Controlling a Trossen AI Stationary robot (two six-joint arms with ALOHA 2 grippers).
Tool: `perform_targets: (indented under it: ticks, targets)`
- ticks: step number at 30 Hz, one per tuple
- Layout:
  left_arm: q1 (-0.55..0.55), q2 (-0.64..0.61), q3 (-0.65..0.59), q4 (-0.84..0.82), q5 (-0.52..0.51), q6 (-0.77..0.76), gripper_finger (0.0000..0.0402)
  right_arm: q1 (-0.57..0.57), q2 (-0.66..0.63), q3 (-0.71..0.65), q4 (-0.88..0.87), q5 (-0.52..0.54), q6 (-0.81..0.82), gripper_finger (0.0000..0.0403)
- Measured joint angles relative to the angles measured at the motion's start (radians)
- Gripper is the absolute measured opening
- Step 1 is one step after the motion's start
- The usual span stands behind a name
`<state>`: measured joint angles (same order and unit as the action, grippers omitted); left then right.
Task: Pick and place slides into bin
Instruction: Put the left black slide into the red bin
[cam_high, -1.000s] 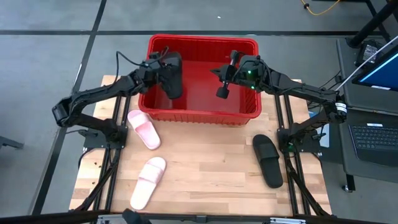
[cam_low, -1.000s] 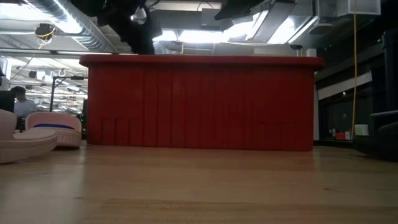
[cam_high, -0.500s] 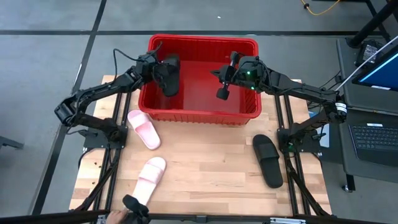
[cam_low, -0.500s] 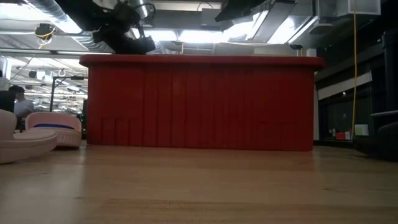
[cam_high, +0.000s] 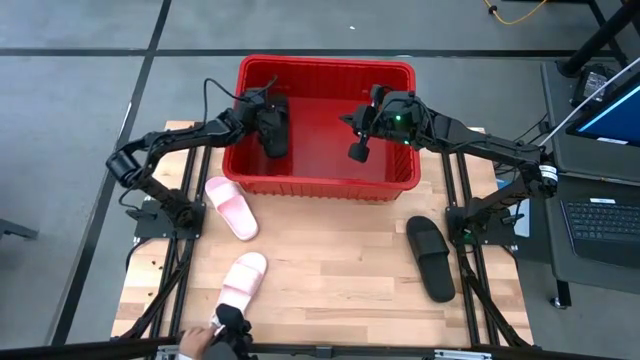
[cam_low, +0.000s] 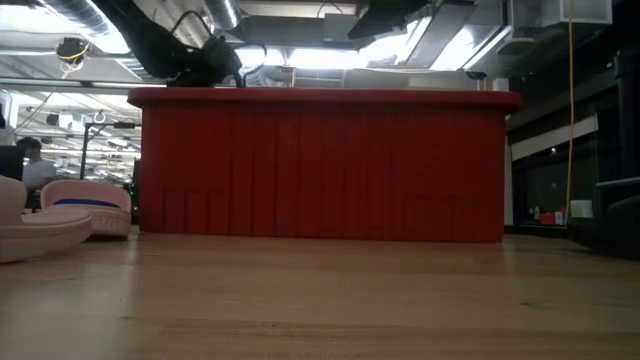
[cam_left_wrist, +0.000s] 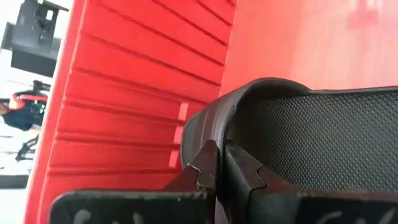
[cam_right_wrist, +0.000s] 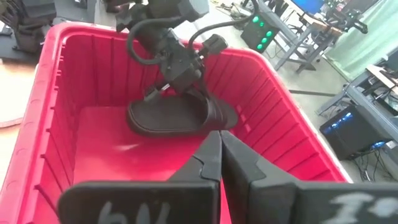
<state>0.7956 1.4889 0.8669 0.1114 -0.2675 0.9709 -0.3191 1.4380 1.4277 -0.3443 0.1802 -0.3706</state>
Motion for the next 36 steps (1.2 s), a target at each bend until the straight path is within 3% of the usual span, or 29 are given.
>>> perform_targets:
  ticks: [20, 36]
  targets:
    - [0.092, 0.009, 0.0, 0.001, 0.133, 0.012, 0.0004, 0.0, 0.0, 0.0, 0.0, 0.0, -0.003, 0.0009]
    - [0.108, 0.086, 0.006, -0.009, 0.112, 0.019, 0.0004, 0.0, 0.0, 0.0, -0.001, 0.0, -0.001, 0.0009]
